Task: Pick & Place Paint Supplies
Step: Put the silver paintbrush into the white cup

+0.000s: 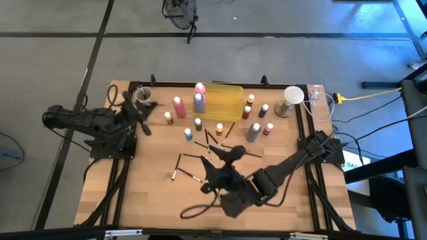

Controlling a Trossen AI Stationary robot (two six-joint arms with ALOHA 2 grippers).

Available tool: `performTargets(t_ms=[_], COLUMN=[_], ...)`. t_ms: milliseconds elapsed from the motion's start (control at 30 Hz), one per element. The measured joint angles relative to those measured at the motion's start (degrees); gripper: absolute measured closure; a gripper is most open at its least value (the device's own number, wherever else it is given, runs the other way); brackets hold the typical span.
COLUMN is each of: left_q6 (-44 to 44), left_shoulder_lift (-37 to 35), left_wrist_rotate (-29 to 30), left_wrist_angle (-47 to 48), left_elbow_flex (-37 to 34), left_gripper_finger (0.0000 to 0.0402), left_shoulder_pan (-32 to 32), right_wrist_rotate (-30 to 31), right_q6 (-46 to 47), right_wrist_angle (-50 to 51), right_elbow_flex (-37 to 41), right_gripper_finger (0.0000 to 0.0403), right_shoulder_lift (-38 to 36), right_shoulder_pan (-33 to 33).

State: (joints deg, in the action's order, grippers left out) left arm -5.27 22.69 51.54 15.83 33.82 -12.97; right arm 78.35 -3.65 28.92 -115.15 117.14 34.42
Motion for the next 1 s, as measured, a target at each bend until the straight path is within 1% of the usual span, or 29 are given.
performTargets(t_ms=[133,267,333,533,633,733,800,900,1000], left_q6=[1.38,3.0,6.25,15.54,18.74,20.82,21.93,20.43,18.77], left_shoulder_lift=[-3.01,-4.97,-5.75,-6.62,-6.6,-6.62,-6.61,-6.29,-5.74], left_wrist_rotate=[9.42,20.31,22.9,19.95,16.57,12.77,9.09,3.29,0.51], left_wrist_angle=[3.18,7.46,10.42,16.23,17.77,17.11,14.59,6.38,2.48], left_elbow_flex=[0.0,0.02,0.02,0.02,0.02,-1.45,-3.83,-8.61,-11.98], left_gripper_finger=[0.0385,0.0385,0.0385,0.0387,0.0387,0.0387,0.0387,0.0387,0.0387], left_shoulder_pan=[0.27,2.98,5.17,13.65,18.59,23.68,26.94,31.72,36.63], right_wrist_rotate=[2.59,5.61,6.04,6.08,5.67,5.63,5.63,5.63,5.61], right_q6=[8.4,16.98,21.51,34.0,39.73,43.53,45.0,45.41,45.43], right_wrist_angle=[9.05,19.01,23.74,36.33,41.52,45.1,46.47,47.17,47.42], right_elbow_flex=[0.0,0.0,0.0,0.0,0.0,0.0,0.02,0.02,0.02], right_gripper_finger=[0.0174,0.0174,0.0174,0.0174,0.0174,0.0174,0.0174,0.0174,0.0174], right_shoulder_lift=[0.02,0.02,0.02,0.02,0.02,0.02,0.02,0.02,0.02], right_shoulder_pan=[1.68,2.13,1.82,-0.77,-1.9,-2.75,-3.28,-3.99,-4.6])
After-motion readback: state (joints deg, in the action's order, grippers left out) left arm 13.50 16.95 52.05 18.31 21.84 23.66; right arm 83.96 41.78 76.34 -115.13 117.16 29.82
